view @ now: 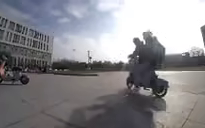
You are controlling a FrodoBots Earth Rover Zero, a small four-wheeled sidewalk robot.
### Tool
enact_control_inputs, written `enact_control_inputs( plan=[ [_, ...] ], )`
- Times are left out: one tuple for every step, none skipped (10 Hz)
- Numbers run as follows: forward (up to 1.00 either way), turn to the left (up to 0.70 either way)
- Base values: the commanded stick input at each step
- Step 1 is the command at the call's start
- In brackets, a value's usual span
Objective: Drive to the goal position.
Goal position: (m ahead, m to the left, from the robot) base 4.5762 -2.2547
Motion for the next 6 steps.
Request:
enact_control_inputs(
  plan=[
    [0.0,0.0],
    [0.0,0.0],
    [0.0,0.0],
    [0.0,0.0],
    [0.31,0.0],
    [0.85,0.01]
  ],
)
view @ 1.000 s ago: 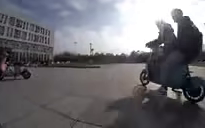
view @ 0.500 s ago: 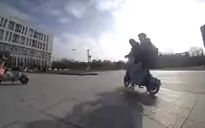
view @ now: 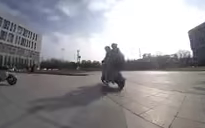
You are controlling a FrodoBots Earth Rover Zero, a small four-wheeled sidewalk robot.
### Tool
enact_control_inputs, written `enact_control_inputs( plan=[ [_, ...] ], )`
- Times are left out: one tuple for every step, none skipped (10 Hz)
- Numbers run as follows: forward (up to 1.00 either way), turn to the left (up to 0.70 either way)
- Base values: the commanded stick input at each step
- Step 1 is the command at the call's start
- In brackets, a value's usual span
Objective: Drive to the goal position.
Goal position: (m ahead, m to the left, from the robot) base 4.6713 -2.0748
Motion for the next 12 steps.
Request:
enact_control_inputs(
  plan=[
    [0.85,0.07],
    [0.85,0.12],
    [0.85,0.18],
    [0.85,0.25],
    [0.85,0.34],
    [0.85,0.34],
    [0.85,0.34],
    [0.85,0.34],
    [0.85,0.23],
    [0.85,0.06],
    [0.85,0.0],
    [0.85,0.0]
  ],
)
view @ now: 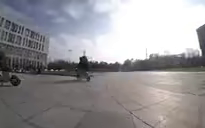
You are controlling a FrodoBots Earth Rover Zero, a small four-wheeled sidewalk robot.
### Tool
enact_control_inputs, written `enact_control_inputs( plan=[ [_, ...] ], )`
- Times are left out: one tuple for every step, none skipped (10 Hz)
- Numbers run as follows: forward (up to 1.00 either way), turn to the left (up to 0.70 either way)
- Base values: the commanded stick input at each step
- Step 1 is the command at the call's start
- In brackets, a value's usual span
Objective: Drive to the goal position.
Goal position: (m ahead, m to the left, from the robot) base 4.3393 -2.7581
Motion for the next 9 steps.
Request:
enact_control_inputs(
  plan=[
    [0.85,0.0],
    [0.85,0.0],
    [0.85,0.0],
    [0.85,0.0],
    [0.85,0.0],
    [0.85,0.0],
    [0.85,0.04],
    [0.85,0.15],
    [0.85,0.29]
  ],
)
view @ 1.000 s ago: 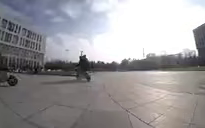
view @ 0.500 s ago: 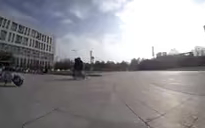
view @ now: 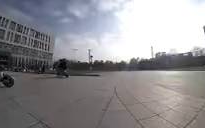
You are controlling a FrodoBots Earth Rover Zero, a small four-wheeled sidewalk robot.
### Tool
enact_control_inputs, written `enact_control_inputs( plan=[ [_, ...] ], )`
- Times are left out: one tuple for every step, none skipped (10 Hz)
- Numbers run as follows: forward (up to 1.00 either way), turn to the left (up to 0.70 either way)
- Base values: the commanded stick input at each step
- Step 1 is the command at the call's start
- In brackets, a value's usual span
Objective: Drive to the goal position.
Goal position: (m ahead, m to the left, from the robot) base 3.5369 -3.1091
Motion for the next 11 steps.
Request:
enact_control_inputs(
  plan=[
    [0.85,0.33],
    [0.85,0.34],
    [0.85,0.34],
    [0.85,0.34],
    [0.85,0.34],
    [0.85,0.34],
    [0.85,0.34],
    [0.85,0.34],
    [0.85,0.33],
    [0.85,0.31],
    [0.85,0.29]
  ],
)
